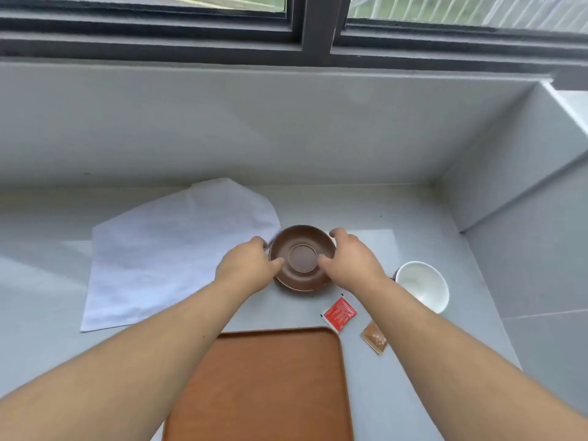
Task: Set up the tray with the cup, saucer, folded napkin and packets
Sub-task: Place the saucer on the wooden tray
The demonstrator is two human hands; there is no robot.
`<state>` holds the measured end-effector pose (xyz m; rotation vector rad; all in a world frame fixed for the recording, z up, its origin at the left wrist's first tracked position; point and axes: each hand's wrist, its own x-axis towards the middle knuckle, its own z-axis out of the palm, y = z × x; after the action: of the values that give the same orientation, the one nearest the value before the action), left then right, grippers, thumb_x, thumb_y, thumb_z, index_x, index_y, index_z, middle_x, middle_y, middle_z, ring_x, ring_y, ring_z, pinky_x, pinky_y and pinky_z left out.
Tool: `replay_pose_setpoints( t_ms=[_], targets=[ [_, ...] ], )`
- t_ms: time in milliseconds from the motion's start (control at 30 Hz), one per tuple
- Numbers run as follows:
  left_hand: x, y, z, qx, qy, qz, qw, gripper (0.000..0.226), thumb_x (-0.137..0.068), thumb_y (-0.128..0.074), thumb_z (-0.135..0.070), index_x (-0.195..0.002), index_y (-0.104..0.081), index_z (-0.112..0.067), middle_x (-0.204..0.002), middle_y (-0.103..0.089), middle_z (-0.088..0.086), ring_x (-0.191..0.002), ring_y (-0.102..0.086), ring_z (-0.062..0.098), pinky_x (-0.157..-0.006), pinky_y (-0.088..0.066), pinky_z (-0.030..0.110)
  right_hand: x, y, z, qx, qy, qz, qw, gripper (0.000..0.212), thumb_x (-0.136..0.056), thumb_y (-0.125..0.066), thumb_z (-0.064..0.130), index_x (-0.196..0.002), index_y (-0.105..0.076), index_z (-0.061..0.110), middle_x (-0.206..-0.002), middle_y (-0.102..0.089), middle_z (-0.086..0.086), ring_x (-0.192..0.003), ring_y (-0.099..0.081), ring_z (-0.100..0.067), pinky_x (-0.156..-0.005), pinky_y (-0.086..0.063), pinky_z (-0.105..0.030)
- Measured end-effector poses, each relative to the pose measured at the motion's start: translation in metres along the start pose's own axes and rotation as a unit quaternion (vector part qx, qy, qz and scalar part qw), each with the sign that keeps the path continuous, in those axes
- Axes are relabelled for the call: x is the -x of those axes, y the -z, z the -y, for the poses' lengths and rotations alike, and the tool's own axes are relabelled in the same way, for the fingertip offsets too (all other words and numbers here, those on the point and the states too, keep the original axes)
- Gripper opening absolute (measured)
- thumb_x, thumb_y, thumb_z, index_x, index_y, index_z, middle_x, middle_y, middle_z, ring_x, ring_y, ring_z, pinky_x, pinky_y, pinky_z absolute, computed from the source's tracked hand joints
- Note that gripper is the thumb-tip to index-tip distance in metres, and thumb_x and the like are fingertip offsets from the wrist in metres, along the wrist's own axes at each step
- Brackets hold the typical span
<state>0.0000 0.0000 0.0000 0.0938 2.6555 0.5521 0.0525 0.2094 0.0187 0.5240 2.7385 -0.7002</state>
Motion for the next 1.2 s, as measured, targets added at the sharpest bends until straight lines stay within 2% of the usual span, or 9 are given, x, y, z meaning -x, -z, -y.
replay_pose_setpoints(
  t_ms=[167,267,333,400,533,733,900,1067,1200],
  targets=[
    [-0.009,-0.007,0.005,0.045,0.025,0.031,0.998,0.056,-0.088,-0.062,-0.056,-0.135,-0.057,-0.025,-0.129,-0.067,-0.003,-0.110,-0.062,0.023,-0.077,-0.044,0.031,-0.012,-0.006,-0.003,-0.036,-0.042,0.022,0.998,0.056,-0.089,-0.059,0.031,-0.142,-0.045,0.017,-0.115,-0.066,-0.010,-0.102,-0.063,-0.032,-0.074,-0.048,-0.036],
    [-0.012,-0.010,0.004,0.062,0.026,0.035,0.997,0.045,-0.091,-0.061,-0.051,-0.129,-0.060,-0.027,-0.108,-0.065,-0.007,-0.093,-0.059,0.019,-0.070,-0.044,0.031,-0.017,-0.009,-0.004,-0.050,-0.049,0.012,0.997,0.050,-0.091,-0.056,0.021,-0.140,-0.047,0.012,-0.119,-0.066,-0.013,-0.104,-0.063,-0.033,-0.075,-0.048,-0.035],
    [-0.014,-0.012,0.005,0.068,0.029,0.042,0.996,0.039,-0.092,-0.060,-0.046,-0.125,-0.060,-0.027,-0.098,-0.066,-0.009,-0.089,-0.062,0.018,-0.064,-0.043,0.030,-0.021,-0.010,-0.006,-0.048,-0.058,0.011,0.997,0.044,-0.092,-0.053,0.016,-0.135,-0.051,0.009,-0.119,-0.067,-0.013,-0.098,-0.061,-0.032,-0.074,-0.048,-0.035],
    [-0.015,-0.014,0.004,0.073,0.031,0.046,0.996,0.033,-0.093,-0.060,-0.042,-0.122,-0.060,-0.026,-0.095,-0.067,-0.007,-0.088,-0.064,0.020,-0.061,-0.043,0.030,-0.024,-0.011,-0.006,-0.048,-0.065,0.014,0.997,0.039,-0.093,-0.051,0.013,-0.131,-0.055,0.009,-0.117,-0.067,-0.012,-0.091,-0.057,-0.029,-0.072,-0.046,-0.033],
    [-0.018,-0.017,0.003,0.067,0.035,0.037,0.996,0.025,-0.094,-0.059,-0.034,-0.118,-0.059,-0.027,-0.091,-0.059,-0.010,-0.085,-0.061,0.018,-0.060,-0.042,0.030,-0.028,-0.012,-0.009,-0.052,-0.068,0.017,0.996,0.036,-0.091,-0.049,0.010,-0.126,-0.060,0.012,-0.112,-0.068,-0.010,-0.088,-0.057,-0.028,-0.070,-0.044,-0.031],
    [-0.018,-0.017,0.004,0.068,0.033,0.028,0.997,0.016,-0.097,-0.058,-0.033,-0.112,-0.057,-0.028,-0.101,-0.059,-0.007,-0.089,-0.059,0.021,-0.067,-0.045,0.032,-0.026,-0.010,-0.012,-0.069,-0.075,0.017,0.995,0.034,-0.090,-0.048,0.008,-0.121,-0.060,0.015,-0.102,-0.066,-0.008,-0.089,-0.064,-0.030,-0.067,-0.048,-0.031],
    [-0.011,-0.007,0.011,0.086,0.034,0.024,0.995,0.016,-0.097,-0.058,-0.035,-0.113,-0.059,-0.031,-0.107,-0.062,-0.008,-0.094,-0.064,0.023,-0.071,-0.050,0.033,-0.018,-0.006,-0.008,-0.089,-0.073,0.011,0.993,0.022,-0.091,-0.048,0.011,-0.107,-0.061,0.017,-0.095,-0.069,-0.009,-0.084,-0.070,-0.032,-0.079,-0.061,-0.041],
    [0.005,0.002,0.023,0.116,0.032,0.033,0.992,0.014,-0.095,-0.059,-0.035,-0.109,-0.060,-0.035,-0.110,-0.074,-0.001,-0.096,-0.071,0.021,-0.072,-0.055,0.032,0.000,-0.005,-0.002,-0.098,-0.074,0.017,0.992,0.016,-0.091,-0.047,0.013,-0.098,-0.060,0.020,-0.082,-0.070,-0.005,-0.055,-0.073,-0.022,-0.070,-0.062,-0.037],
    [0.018,0.007,0.032,0.122,0.025,0.039,0.991,0.014,-0.094,-0.059,-0.035,-0.108,-0.060,-0.035,-0.111,-0.075,-0.001,-0.098,-0.071,0.019,-0.084,-0.058,0.037,0.015,-0.007,0.006,-0.096,-0.073,0.015,0.993,0.014,-0.092,-0.047,0.015,-0.093,-0.059,0.022,-0.079,-0.070,-0.004,-0.047,-0.070,-0.016,-0.059,-0.058,-0.030]
  ],
)
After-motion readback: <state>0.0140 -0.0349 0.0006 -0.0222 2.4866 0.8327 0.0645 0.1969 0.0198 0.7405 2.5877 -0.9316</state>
